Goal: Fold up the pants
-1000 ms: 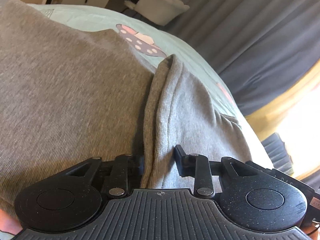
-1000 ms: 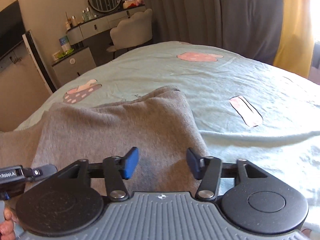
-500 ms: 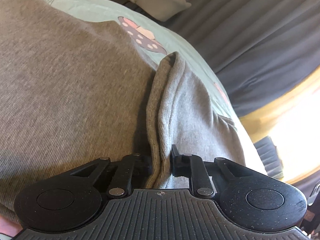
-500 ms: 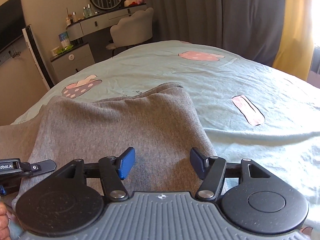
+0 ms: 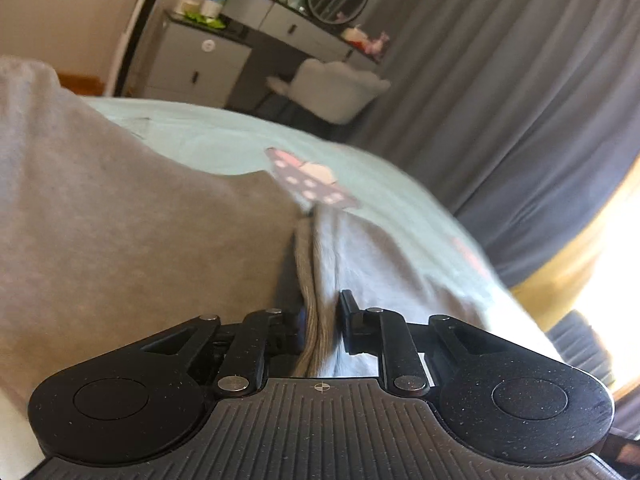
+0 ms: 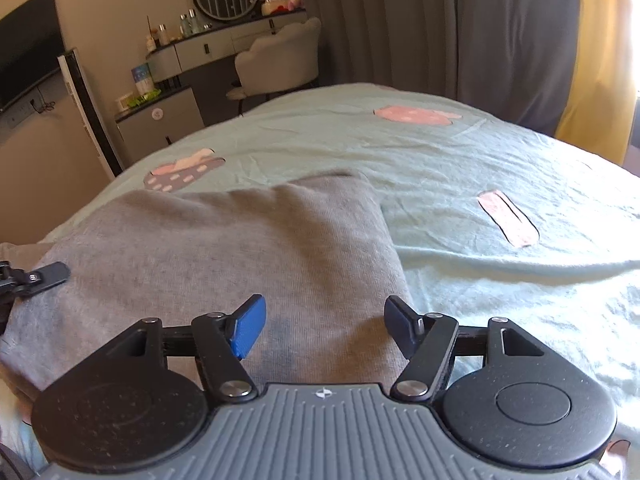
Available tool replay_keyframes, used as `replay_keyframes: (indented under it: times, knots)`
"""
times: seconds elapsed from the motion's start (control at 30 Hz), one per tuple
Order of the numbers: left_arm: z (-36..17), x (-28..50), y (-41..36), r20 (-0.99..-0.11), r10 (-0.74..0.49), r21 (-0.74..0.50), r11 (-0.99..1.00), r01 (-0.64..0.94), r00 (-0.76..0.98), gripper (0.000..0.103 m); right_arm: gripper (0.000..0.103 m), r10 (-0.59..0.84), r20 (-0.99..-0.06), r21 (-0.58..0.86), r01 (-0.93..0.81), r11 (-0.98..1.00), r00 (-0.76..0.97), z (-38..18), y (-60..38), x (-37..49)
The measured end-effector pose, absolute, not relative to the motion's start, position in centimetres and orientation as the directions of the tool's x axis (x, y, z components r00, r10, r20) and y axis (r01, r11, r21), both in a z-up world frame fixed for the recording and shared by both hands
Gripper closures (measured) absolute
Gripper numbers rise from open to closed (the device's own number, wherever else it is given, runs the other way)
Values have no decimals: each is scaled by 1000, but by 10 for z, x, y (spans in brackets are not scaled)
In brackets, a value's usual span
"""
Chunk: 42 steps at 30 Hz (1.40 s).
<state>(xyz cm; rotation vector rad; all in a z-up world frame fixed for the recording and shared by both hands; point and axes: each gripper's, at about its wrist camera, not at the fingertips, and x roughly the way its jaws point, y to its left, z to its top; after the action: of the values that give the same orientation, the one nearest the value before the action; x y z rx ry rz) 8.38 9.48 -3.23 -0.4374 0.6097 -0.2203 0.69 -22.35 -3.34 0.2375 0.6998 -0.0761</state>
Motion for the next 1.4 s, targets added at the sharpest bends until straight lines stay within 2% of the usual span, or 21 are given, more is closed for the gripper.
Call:
replay_keyframes:
  times: [0.1,0.17,0.3,0.37,0.43,0.5,0.67,0.8,0.93,1.07,1.17,1.4]
  knots:
    - [-35,86,97,-528,-269,-450,893,3,805,77,34,1,-664,183,161,970,748,-39,-226,11]
    - [-35,87,101,-525,-268,-473,881,-15,808,66,34,-8,-668,168,161,972,744,-41,-225,13]
    - [-35,85,103,-528,-282,-481,877,-8,801,54,32,-17,-659,146,150,978,752,-39,-219,10]
    - [-38,86,99,-555,-282,-467,884,-13,782,32,31,-14,-659,147,147,978,752,-39,-219,10]
    - [-47,92,96,-599,-311,-473,881,-13,738,25,29,-15,-663,143,147,979,749,-39,-219,12]
    - [-53,95,97,-619,-323,-478,878,-17,716,23,25,-12,-666,137,139,981,746,-39,-218,13]
    - [-40,83,126,-586,-317,-562,822,-91,746,23,21,-9,-669,131,129,983,743,-40,-216,14]
    - [-14,62,195,-466,-256,-709,680,-184,847,18,19,10,-658,169,135,976,753,-39,-221,12]
    - [-5,28,271,-409,-151,-758,606,-242,900,18,18,23,-653,212,153,965,757,-39,-229,10]
    - [-27,2,328,-460,-70,-790,488,-372,885,17,17,33,-649,233,158,959,760,-39,-232,10]
    - [-47,4,347,-497,-89,-800,433,-416,863,18,16,33,-650,233,157,960,759,-39,-231,12]
    - [-72,41,348,-511,-171,-803,444,-397,842,18,15,26,-655,221,158,963,756,-39,-228,13]
